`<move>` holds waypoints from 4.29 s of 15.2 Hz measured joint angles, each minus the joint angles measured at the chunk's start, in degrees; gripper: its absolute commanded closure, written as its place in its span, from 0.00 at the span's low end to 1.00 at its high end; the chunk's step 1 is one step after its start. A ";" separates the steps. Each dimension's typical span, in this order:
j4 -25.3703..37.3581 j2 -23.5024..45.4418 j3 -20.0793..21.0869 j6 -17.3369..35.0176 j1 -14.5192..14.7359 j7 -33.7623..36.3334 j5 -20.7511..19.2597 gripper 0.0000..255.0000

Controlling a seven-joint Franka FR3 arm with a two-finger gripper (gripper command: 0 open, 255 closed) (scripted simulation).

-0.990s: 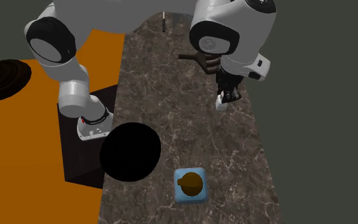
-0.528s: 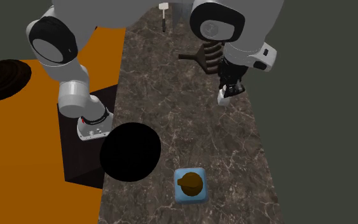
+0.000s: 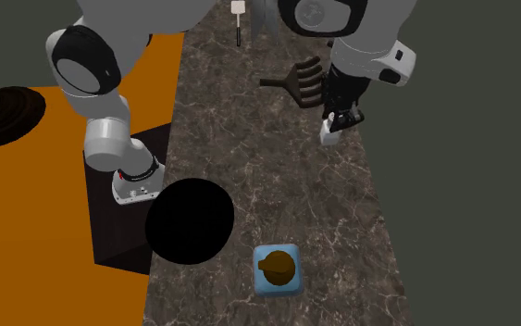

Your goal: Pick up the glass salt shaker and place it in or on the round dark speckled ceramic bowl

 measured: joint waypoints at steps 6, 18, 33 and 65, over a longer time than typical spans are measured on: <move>9.27 3.23 -0.17 -6.21 -1.45 -0.38 1.42 1.00; -6.41 -12.65 -1.93 -5.29 -1.21 -4.16 -4.89 1.00; -24.76 -36.94 -4.68 -8.44 -5.89 -12.68 -16.30 1.00; -48.70 -50.69 -8.18 3.34 -10.74 -15.86 -23.57 1.00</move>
